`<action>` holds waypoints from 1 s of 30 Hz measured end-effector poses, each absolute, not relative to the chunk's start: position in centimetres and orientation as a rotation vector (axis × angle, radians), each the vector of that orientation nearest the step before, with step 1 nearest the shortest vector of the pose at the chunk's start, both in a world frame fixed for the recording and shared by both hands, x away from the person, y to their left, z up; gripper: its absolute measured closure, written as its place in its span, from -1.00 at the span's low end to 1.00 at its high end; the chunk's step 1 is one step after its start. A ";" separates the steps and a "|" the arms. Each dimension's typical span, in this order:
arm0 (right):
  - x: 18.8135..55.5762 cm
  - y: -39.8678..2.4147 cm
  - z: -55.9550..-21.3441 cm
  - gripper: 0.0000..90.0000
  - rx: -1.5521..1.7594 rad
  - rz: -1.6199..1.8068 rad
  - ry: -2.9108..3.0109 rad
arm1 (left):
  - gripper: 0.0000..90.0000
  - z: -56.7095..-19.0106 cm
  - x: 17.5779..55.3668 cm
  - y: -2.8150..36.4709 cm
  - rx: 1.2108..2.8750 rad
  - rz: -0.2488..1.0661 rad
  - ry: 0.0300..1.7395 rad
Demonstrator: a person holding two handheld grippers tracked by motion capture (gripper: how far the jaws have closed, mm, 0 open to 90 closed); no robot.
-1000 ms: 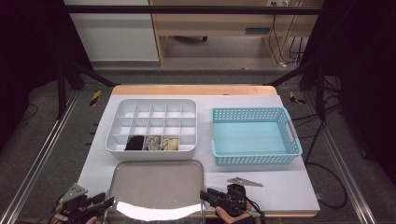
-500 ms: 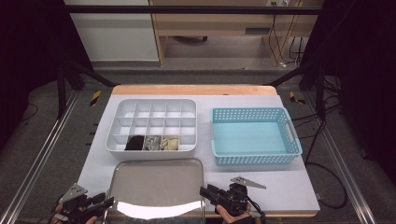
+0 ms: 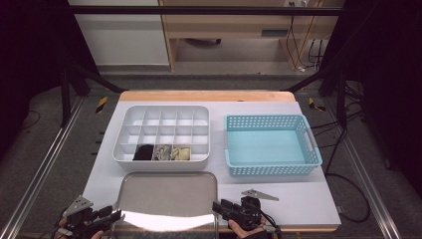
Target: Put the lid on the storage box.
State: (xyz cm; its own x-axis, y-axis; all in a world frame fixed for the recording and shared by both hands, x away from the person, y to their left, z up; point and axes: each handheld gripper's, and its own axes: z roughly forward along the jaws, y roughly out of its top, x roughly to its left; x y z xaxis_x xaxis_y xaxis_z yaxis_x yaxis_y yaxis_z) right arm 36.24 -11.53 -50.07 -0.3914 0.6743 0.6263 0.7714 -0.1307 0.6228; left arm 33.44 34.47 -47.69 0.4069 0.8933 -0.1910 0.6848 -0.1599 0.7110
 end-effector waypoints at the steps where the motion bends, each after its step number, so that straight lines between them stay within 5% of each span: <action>1: 36.2 -11.6 -50.0 0.19 -1.663 -1.559 -2.008 | 0.18 -47.7 33.4 34.5 1.914 0.352 1.346; 30: 36.4 -12.4 -50.4 0.27 -1.693 -1.649 -1.782 | 0.16 -47.7 33.5 34.7 1.898 0.334 1.354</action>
State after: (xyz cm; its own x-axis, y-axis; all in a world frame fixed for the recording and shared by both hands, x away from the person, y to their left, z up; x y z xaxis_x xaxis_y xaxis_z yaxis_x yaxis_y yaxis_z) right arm 36.45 -12.35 -50.36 -0.3346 0.5828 0.7405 0.7835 -0.2647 0.5623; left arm 33.49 34.70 -47.73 0.4017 0.8909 -0.2119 0.6906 -0.1427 0.7090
